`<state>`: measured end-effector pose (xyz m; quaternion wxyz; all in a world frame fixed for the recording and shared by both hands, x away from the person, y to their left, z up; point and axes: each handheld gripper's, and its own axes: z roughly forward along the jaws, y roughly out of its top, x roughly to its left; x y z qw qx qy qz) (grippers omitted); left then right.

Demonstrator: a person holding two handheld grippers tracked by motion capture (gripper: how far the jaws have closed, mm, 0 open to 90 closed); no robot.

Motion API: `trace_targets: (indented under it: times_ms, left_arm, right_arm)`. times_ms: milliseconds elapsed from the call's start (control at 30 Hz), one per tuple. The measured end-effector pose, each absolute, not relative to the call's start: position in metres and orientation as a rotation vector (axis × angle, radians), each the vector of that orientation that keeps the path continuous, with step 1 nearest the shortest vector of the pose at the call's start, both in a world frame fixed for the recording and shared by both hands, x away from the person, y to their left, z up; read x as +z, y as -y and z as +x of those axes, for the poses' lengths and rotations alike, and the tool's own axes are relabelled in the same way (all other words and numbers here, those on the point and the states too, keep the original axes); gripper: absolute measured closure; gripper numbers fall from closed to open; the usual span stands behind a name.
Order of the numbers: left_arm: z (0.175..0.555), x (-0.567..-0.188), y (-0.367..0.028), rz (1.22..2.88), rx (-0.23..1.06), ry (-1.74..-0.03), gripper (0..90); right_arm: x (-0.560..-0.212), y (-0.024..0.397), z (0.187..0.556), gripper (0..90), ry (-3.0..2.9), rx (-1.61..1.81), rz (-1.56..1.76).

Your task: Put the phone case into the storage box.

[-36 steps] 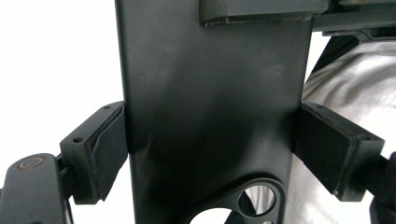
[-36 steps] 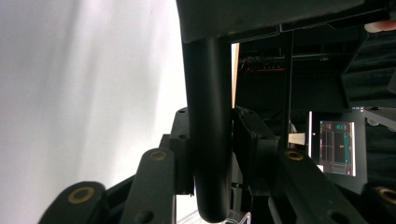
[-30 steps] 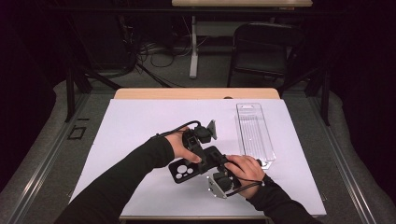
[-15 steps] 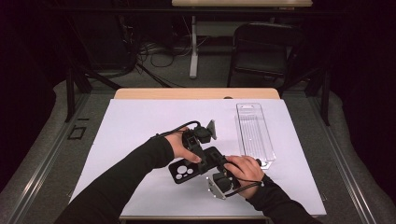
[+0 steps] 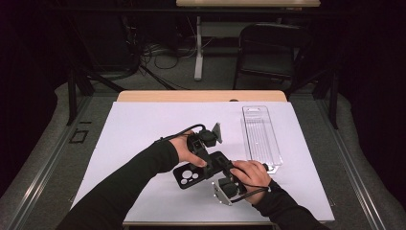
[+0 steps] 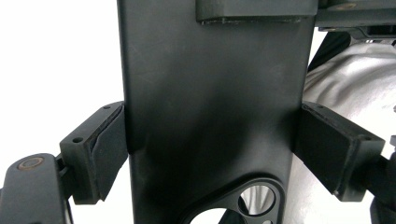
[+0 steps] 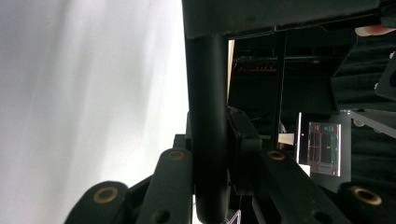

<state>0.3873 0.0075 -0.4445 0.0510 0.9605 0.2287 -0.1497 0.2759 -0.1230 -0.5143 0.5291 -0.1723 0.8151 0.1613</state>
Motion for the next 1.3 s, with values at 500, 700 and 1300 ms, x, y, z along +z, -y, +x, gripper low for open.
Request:
trace_targets:
  times_ms: [500,700,1300]
  left_arm:
    - [0.388,-0.4452,-0.008,2.914,-0.476,-0.709,13.9]
    - [0.3881,-0.4454,-0.0082,2.914,-0.481,-0.713,13.8]
    - [0.3883,-0.4449,-0.0091,2.906,-0.488,-0.721,13.5]
  right_arm:
    - [-0.5156,0.1237,0.2762,84.1,-1.936,0.402,-0.411]
    - [-0.5155,0.1236,0.2756,84.4,-1.939,0.393,-0.411]
    - [-0.516,0.1241,0.2749,85.3,-1.933,0.388,-0.409]
